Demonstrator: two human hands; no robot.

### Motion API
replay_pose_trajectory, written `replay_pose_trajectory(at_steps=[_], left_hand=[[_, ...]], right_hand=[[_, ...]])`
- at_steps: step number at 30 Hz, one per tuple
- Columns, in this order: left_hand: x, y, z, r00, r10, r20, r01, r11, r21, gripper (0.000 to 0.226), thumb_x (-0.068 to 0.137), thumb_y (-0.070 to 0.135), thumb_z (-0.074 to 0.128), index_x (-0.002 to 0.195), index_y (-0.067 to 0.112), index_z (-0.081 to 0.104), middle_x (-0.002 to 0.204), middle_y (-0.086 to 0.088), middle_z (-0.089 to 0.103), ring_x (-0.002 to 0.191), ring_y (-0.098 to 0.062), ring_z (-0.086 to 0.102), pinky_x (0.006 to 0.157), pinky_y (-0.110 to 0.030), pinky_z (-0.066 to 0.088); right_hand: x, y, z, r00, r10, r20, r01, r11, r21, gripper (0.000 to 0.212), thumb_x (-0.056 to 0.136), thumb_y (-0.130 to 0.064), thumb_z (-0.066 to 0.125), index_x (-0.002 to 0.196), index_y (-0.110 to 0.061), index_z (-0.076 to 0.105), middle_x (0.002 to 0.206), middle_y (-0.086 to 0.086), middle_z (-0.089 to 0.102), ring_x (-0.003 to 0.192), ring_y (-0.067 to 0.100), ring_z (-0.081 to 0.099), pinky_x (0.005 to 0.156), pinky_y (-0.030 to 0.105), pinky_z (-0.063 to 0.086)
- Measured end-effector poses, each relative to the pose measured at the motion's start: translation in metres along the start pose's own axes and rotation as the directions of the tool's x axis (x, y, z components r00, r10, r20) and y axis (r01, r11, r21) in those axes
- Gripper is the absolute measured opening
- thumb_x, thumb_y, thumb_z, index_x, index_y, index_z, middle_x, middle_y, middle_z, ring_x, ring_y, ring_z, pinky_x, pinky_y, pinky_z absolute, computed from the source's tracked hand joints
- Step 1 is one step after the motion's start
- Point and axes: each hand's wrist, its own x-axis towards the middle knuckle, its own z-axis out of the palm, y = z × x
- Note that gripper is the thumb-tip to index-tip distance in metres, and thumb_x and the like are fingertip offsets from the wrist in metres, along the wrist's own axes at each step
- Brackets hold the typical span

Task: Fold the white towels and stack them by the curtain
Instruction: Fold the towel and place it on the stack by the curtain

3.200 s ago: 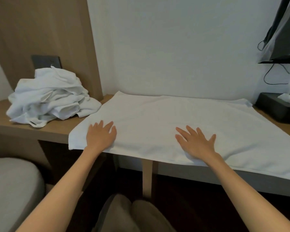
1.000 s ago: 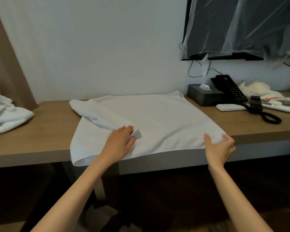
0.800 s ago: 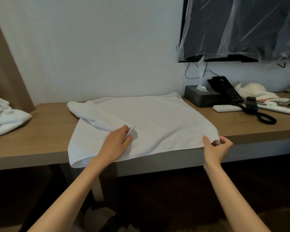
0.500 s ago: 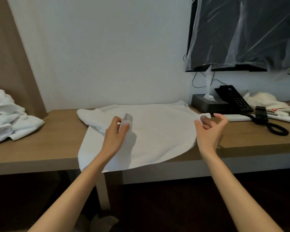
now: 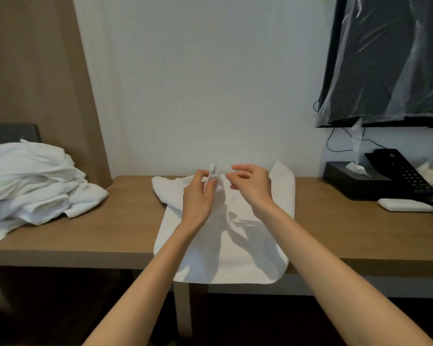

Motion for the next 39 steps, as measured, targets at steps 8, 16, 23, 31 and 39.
replay_pose_trajectory(at_steps=[8,16,23,31,39], left_hand=[[-0.008,-0.035,-0.005,0.994,-0.109,-0.024,0.109,0.994,-0.024,0.02,0.097,0.029,0.047,0.103,0.013,0.057,0.093,-0.005,0.064,0.089,-0.02,0.058,0.071,-0.029,0.037],[0.0,-0.044,-0.033,0.978,-0.159,-0.138,0.135,0.976,-0.17,0.008,0.096,0.027,0.049,0.097,0.02,0.052,0.082,0.003,0.062,0.079,-0.017,0.058,0.071,-0.032,0.045],[0.006,-0.034,-0.042,0.984,-0.179,-0.018,0.174,0.971,-0.167,0.013,0.096,0.028,0.051,0.101,0.016,0.054,0.093,-0.01,0.067,0.082,-0.022,0.06,0.075,-0.036,0.046],[0.014,-0.003,-0.016,0.987,-0.118,-0.105,0.105,0.987,-0.124,0.022,0.093,0.039,0.056,0.089,0.017,0.055,0.073,0.009,0.066,0.081,-0.012,0.064,0.073,-0.027,0.046],[0.014,0.027,0.021,0.969,-0.17,-0.179,0.112,0.949,-0.293,0.019,0.092,0.038,0.059,0.089,0.019,0.054,0.067,0.012,0.063,0.063,0.008,0.06,0.055,-0.005,0.04]], right_hand=[[-0.008,0.042,-0.017,0.904,0.29,0.315,-0.077,0.835,-0.545,0.03,0.081,-0.028,0.068,0.103,-0.017,0.05,0.097,-0.003,0.055,0.089,0.015,0.059,0.068,0.023,0.048],[-0.033,0.078,0.004,0.934,0.158,0.32,0.196,0.522,-0.83,0.046,0.078,-0.054,0.058,0.112,-0.024,0.051,0.111,-0.005,0.054,0.108,0.023,0.047,0.082,0.035,0.037],[-0.029,0.079,0.008,0.986,-0.088,0.14,0.162,0.69,-0.706,0.033,0.094,-0.028,0.047,0.065,-0.015,0.04,0.062,-0.003,0.046,0.065,0.024,0.047,0.049,0.03,0.027],[-0.008,0.015,-0.008,0.919,-0.394,-0.025,0.317,0.774,-0.548,0.033,0.09,-0.028,0.058,0.064,-0.008,0.062,0.057,0.01,0.054,0.059,0.027,0.048,0.056,0.033,0.032],[-0.007,-0.01,0.006,0.871,-0.428,0.241,0.461,0.542,-0.703,0.031,0.099,-0.038,0.043,0.101,-0.025,0.071,0.072,0.005,0.052,0.07,0.027,0.053,0.062,0.036,0.041]])
